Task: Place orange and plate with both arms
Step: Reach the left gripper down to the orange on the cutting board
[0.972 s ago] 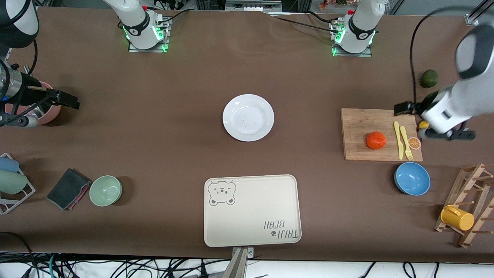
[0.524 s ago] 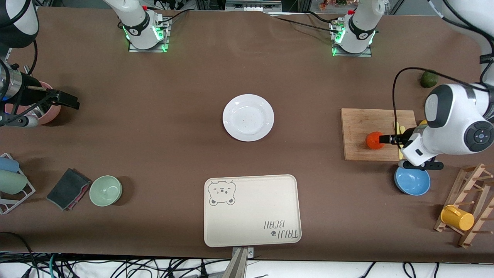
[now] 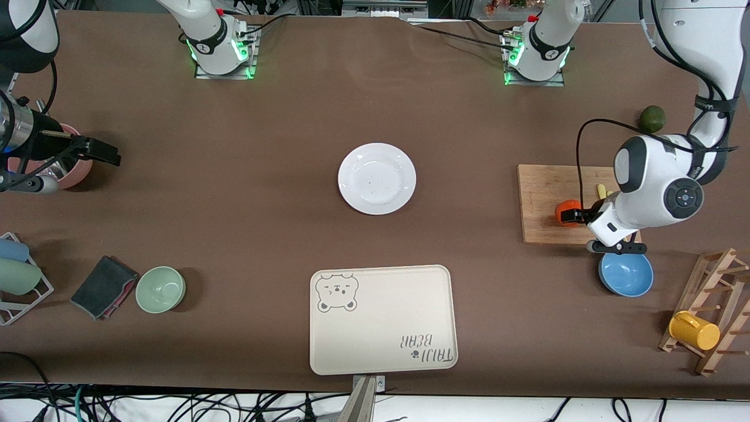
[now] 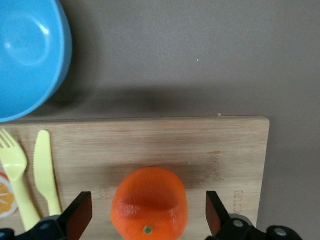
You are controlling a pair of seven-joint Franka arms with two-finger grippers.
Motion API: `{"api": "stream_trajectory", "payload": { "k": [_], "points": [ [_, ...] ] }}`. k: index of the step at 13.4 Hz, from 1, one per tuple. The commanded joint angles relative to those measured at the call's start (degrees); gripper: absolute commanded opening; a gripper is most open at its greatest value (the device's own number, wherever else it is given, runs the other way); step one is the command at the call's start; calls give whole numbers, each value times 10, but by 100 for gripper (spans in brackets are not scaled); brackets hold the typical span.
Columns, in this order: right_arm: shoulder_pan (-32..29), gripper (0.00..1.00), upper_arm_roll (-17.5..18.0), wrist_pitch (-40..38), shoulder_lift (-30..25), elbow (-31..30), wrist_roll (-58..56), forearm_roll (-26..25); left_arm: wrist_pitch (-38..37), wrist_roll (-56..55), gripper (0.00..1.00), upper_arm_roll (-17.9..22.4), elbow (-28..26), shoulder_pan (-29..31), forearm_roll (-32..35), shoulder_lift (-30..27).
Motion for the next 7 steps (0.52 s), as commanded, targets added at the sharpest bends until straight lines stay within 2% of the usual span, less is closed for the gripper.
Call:
{"api": "stream_trajectory", "payload": {
  "k": [1,4,5,6,7],
  "points": [
    [-1,100,0,-9,-2,6,4,-4,54,25,100,-2,-57,2,2,-15],
    [-1,100,0,-9,-1,6,3,-3,54,33,98,-2,-61,4,2,3],
    [-1,100,0,-9,-1,6,2,-3,50,33,82,-2,-60,3,2,3],
    [-1,100,0,-9,-1,6,2,-3,44,33,50,-2,-60,2,2,3],
    [-1,100,0,-9,-1,6,1,-3,35,33,34,-2,-57,0,2,3]
  ]
}}
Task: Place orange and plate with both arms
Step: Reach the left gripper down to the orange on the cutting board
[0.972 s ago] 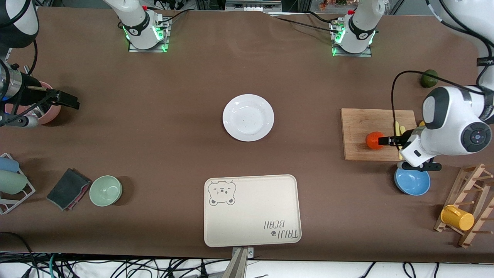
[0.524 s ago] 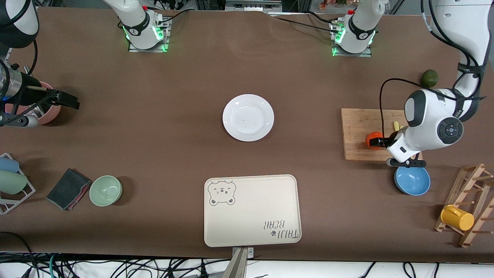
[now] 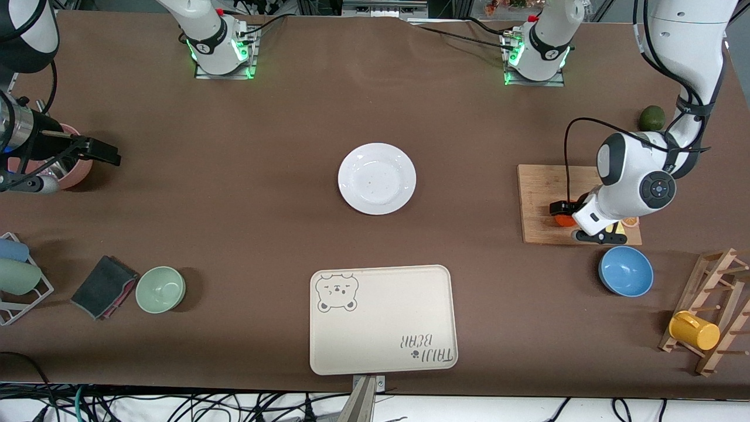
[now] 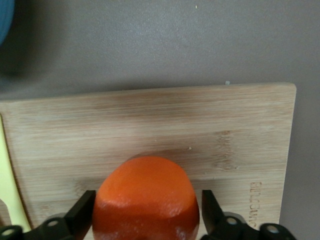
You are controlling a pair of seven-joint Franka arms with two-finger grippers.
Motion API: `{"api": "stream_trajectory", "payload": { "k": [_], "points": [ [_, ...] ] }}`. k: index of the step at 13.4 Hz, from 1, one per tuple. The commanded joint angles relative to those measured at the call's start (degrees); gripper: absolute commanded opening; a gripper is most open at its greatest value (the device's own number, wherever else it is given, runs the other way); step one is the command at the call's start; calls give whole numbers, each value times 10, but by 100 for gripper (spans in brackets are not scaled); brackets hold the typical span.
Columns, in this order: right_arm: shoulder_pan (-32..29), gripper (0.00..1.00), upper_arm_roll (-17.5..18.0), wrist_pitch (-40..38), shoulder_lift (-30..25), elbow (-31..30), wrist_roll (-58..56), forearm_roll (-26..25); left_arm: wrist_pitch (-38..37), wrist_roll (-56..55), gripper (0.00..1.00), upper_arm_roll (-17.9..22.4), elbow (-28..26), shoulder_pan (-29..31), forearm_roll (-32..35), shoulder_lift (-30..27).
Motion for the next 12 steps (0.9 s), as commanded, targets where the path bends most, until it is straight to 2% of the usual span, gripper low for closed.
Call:
{"api": "stream_trajectory", "payload": {
  "k": [1,4,7,10,12],
  "points": [
    [-1,100,0,-9,-1,6,0,-3,-20,13,25,-1,7,-2,2,-4],
    [-1,100,0,-9,-1,6,0,-3,-70,11,19,-14,50,-5,1,-17],
    [-1,100,0,-9,-1,6,0,-3,-125,-15,19,-66,105,-7,-8,-14],
    [-1,100,-1,-9,-1,6,0,-3,-126,-166,19,-144,143,-15,-8,0],
    [-1,100,0,-9,-1,6,0,-2,-126,-281,19,-160,168,-64,-8,17]
  ]
}}
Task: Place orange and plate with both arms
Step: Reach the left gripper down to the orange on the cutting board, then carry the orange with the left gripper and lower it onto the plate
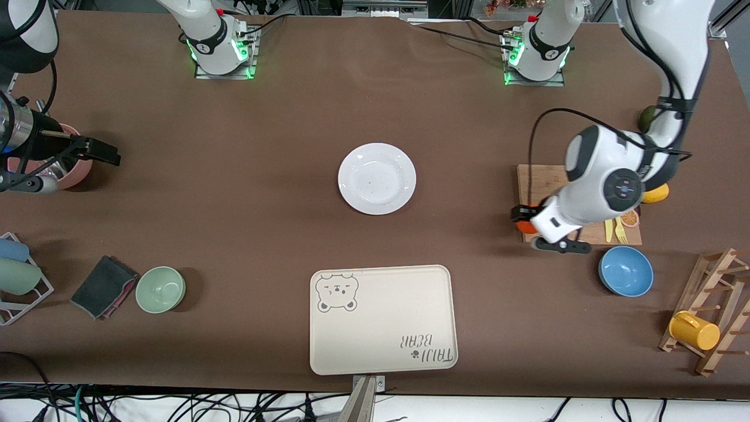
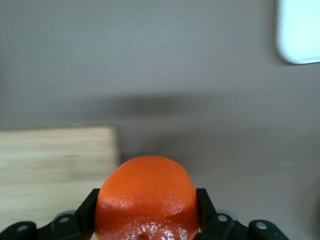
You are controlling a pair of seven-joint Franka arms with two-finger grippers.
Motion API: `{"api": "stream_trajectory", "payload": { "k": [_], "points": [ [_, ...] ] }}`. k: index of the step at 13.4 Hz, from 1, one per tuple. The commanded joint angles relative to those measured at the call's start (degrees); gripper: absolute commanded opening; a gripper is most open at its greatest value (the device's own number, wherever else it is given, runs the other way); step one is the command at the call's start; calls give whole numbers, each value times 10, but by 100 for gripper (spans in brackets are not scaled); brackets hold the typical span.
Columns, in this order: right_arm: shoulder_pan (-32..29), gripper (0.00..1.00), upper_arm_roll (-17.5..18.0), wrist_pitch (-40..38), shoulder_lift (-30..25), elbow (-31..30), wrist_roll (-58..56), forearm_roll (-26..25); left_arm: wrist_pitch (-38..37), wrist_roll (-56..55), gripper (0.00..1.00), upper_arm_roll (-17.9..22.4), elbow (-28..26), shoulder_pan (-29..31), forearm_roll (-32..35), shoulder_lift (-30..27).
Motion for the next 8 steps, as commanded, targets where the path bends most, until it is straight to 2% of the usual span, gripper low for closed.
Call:
{"api": "stream_trajectory", "payload": {
  "k": [1,6,8],
  "points": [
    [-1,100,-1,-9,-1,6,0,-2,-14,-141,19,-7,56,-75,-7,34],
    [-1,100,0,-9,-1,6,0,-2,-10,-430,20,-4,155,-252,-3,146],
    [-1,100,0,-9,-1,6,-1,-2,-10,-485,20,-3,188,-283,-3,168]
  ]
}}
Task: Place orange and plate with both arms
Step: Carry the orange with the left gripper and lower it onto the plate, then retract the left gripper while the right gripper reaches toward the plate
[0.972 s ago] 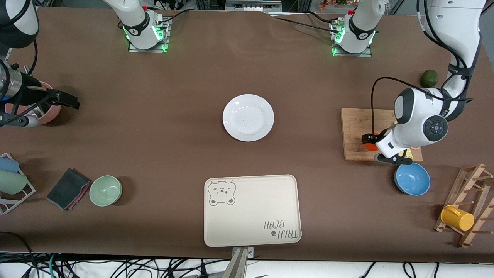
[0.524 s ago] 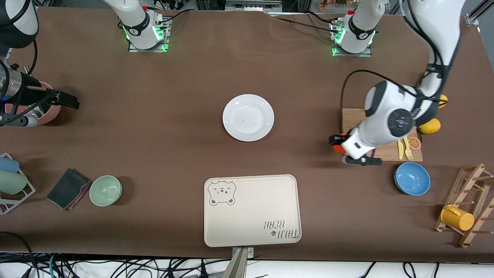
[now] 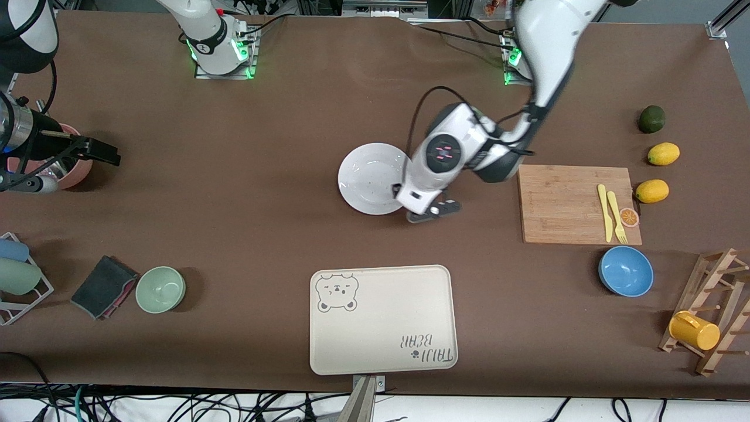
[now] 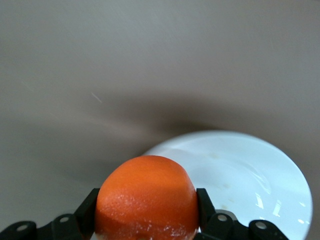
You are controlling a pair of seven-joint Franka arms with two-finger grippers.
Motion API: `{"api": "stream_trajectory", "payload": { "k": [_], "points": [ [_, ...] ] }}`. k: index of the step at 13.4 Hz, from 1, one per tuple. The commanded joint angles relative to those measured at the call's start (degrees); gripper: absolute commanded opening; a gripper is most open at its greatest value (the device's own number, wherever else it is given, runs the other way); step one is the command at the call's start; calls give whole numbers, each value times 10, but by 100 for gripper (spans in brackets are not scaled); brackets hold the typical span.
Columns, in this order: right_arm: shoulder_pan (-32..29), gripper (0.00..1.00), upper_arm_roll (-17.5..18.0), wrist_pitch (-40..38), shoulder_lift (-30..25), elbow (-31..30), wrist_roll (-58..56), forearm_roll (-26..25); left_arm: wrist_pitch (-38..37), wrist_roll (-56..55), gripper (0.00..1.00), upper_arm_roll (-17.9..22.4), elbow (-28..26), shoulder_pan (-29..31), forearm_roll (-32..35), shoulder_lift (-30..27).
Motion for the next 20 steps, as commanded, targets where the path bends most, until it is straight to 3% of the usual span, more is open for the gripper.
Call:
{"api": "stream_trajectory", "payload": {
  "k": [1,3,4,5,6,9,11,15,16,20],
  "points": [
    [-1,100,1,-9,-1,6,-1,-2,-13,-55,21,9,64,-35,-4,42],
    [-1,100,1,-9,-1,6,-1,-2,12,-58,21,9,63,-52,-6,57],
    [-1,100,1,-10,-1,6,-1,-2,13,-58,28,9,59,-59,-6,57],
    [-1,100,0,-10,-1,6,-1,-2,12,-61,72,9,58,-59,-6,57],
    [-1,100,1,-9,-1,6,-1,-2,11,-64,100,9,56,-58,-2,56],
    [-1,100,1,-10,0,4,-1,-2,2,-62,100,9,58,-54,1,45],
    [-1,100,1,-9,0,-4,-2,-3,-54,-53,100,14,61,-44,4,17],
    [5,100,5,-16,32,-6,-28,2,-170,80,100,13,63,31,4,-68],
    [9,100,12,-23,49,-8,-27,21,-189,112,100,14,63,49,4,-84],
    [23,100,24,23,95,-61,-21,178,-276,297,100,11,62,149,3,-173]
  ]
}}
